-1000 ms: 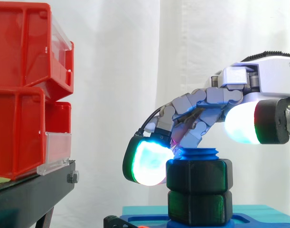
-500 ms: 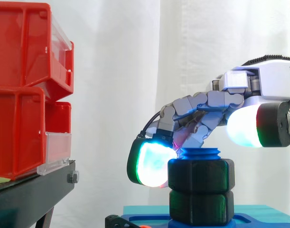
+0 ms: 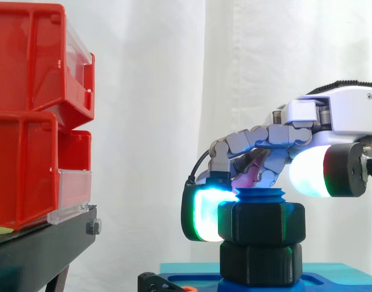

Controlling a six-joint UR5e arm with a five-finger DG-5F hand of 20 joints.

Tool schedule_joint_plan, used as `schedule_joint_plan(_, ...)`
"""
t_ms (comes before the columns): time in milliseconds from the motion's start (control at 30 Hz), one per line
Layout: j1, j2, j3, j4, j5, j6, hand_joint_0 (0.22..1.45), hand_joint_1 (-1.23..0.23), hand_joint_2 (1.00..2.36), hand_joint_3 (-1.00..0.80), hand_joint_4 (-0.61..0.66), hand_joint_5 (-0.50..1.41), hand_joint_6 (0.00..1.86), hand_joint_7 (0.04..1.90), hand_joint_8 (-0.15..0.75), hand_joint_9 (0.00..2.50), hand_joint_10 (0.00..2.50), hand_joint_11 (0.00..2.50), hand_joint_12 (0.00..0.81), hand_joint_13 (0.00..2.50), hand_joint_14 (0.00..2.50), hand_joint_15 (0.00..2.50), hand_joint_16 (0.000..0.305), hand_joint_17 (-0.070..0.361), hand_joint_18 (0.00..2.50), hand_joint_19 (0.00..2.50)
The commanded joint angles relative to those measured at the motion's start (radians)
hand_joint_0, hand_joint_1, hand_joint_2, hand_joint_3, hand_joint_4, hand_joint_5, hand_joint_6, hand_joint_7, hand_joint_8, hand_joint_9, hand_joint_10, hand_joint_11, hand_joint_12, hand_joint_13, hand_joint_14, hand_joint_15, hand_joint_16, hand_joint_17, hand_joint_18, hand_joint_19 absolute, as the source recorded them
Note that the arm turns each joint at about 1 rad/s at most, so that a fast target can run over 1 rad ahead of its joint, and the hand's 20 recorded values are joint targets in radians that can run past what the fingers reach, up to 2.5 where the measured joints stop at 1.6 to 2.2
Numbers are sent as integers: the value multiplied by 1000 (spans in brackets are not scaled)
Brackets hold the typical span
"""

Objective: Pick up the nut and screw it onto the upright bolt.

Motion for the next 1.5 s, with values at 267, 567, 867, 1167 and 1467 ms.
schedule_joint_plan(267,-23,1,-1,-18,-19,-10,543,-219,1000,-500,126,46,600,1254,250,1176,0,0,189,830,0,0,15,33,496,0)
schedule_joint_plan(567,-28,1,-1,-15,-19,-10,535,-211,1000,-500,183,11,504,1293,253,1113,0,0,202,800,0,0,16,36,471,0)
schedule_joint_plan(867,-28,1,6,8,-25,-10,514,-188,1000,-500,243,-77,503,838,229,923,0,0,231,669,0,0,23,52,345,0)
schedule_joint_plan(1167,-3,1,49,5,-25,-5,500,-167,1000,-500,218,-106,502,732,217,762,0,0,260,542,0,0,27,61,204,0)
schedule_joint_plan(1467,34,1,59,-20,15,19,514,-198,1000,-500,251,-86,503,850,230,762,0,0,261,550,0,0,26,58,197,0)
